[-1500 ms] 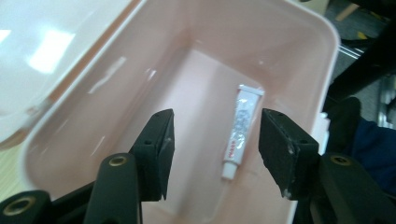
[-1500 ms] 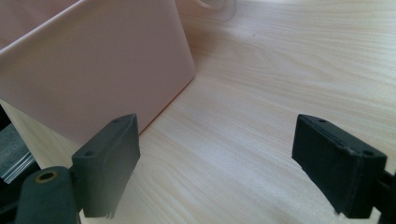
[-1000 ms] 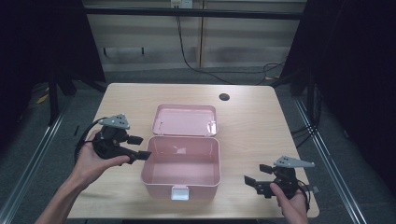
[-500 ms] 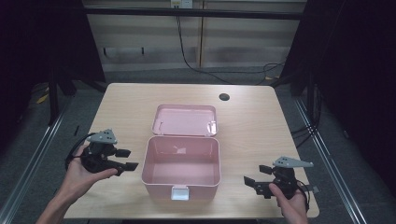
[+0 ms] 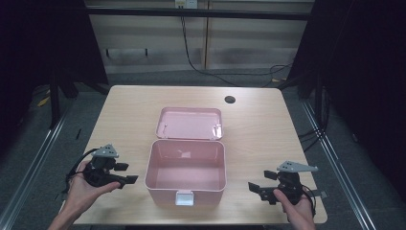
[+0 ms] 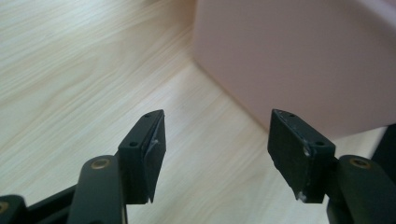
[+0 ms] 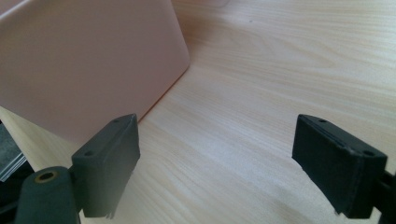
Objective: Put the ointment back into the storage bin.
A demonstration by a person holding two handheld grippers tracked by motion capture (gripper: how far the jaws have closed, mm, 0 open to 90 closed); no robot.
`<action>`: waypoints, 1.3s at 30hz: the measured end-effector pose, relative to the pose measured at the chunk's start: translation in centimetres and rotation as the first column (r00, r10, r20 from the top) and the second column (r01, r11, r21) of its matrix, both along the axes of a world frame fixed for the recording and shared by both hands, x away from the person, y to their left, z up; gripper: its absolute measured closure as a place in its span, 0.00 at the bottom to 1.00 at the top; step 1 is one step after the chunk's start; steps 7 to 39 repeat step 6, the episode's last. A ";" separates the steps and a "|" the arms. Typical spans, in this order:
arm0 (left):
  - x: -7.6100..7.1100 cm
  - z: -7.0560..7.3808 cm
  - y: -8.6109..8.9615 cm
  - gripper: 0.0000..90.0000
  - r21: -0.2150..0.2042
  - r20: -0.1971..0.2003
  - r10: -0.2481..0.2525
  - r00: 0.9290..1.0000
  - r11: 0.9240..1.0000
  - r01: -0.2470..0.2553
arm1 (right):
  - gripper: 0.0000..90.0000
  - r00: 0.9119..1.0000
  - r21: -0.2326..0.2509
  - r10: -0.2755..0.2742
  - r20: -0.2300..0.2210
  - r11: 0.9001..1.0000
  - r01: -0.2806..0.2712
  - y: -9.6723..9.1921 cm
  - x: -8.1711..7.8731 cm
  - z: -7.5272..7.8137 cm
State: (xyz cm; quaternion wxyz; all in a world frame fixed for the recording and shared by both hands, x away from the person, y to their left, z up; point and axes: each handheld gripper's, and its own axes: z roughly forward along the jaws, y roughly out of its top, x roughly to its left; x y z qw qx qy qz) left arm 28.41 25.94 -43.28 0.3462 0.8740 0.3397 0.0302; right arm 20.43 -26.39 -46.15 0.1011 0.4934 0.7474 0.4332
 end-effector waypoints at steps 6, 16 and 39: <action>-0.1 -1.5 0.7 0.38 0.004 -0.028 0.018 0.999 1.000 -0.018 | 0.16 0.999 -0.042 0.006 -0.041 0.999 -0.007 0.3 0.3 -0.9; -0.1 -1.5 0.7 0.38 0.004 -0.028 0.018 0.999 1.000 -0.018 | 0.16 0.999 -0.042 0.006 -0.041 0.999 -0.007 0.3 0.3 -0.9; -0.1 -1.5 0.7 0.38 0.004 -0.028 0.018 0.999 1.000 -0.018 | 0.16 0.999 -0.042 0.006 -0.041 0.999 -0.007 0.3 0.3 -0.9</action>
